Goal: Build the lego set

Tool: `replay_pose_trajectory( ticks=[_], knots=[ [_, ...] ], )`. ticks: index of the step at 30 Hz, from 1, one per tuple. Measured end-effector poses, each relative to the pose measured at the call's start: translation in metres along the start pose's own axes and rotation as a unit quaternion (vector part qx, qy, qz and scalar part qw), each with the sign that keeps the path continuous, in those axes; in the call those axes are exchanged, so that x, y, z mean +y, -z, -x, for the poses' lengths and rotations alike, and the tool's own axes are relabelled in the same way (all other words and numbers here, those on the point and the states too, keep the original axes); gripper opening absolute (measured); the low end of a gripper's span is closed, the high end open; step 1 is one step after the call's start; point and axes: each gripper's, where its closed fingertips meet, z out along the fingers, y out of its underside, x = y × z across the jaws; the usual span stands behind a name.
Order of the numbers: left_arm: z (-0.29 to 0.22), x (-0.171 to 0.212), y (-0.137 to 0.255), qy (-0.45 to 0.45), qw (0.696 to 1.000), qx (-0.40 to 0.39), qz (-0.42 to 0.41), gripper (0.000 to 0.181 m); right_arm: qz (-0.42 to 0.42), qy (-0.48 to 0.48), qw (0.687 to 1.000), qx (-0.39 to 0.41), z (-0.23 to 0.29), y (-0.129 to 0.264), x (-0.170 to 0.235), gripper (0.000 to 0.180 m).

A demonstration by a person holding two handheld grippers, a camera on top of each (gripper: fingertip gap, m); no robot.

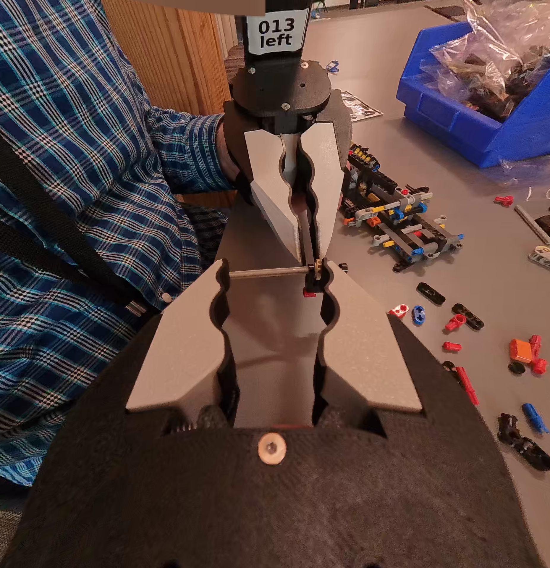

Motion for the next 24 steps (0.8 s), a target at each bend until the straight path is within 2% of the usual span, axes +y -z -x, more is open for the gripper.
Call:
replay_pose_trajectory(
  ticks=[8,24],
  knots=[
    [0.000,0.010,-0.009,-0.023,0.999,-0.010,0.040,0.004,-0.014,-0.011,1.000,-0.013,0.000,0.000,-0.002,0.057],
    [0.003,0.005,-0.010,0.000,1.000,0.006,0.028,0.000,-0.020,-0.011,1.000,-0.018,-0.001,0.003,-0.002,0.057]
  ],
)
